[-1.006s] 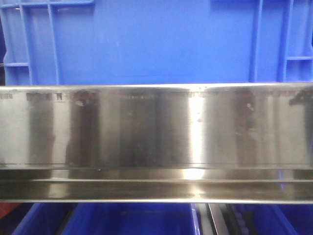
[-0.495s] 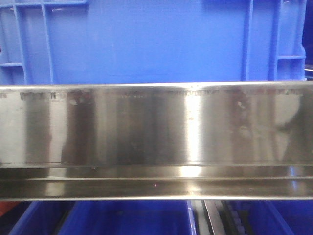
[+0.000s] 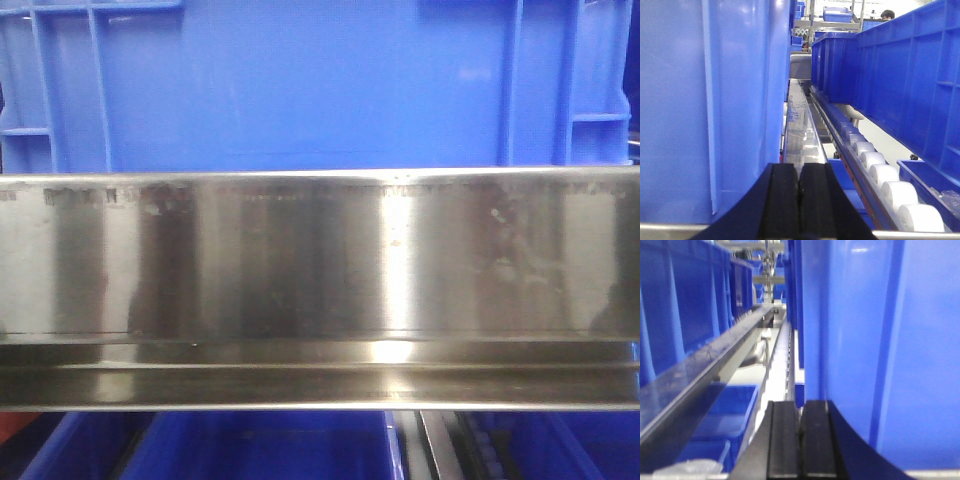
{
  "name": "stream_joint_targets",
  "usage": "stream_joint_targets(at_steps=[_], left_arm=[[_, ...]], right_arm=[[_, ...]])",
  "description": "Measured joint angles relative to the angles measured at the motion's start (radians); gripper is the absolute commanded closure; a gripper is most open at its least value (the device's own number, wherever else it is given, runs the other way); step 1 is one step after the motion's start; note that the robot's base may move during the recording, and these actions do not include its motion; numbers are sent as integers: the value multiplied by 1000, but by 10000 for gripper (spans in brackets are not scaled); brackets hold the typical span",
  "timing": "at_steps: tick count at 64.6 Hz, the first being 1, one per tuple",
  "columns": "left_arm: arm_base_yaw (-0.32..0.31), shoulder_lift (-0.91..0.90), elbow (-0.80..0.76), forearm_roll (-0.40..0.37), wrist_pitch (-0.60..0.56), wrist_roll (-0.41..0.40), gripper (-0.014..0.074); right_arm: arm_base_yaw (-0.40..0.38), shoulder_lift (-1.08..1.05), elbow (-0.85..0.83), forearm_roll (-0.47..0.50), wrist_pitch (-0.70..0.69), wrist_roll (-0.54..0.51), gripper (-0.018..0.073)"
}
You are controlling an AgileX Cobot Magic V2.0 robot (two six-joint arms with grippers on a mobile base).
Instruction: Place valve from conveyor to right shelf box
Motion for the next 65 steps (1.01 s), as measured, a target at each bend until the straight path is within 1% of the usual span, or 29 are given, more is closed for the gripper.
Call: stream_joint_targets(at_steps=[15,65], left_arm=[[0,0,0,0,0,0,707],[0,0,0,0,0,0,707]], right_arm=[[0,0,6,-30,-22,23,722],[0,0,6,-32,-26,26,722]])
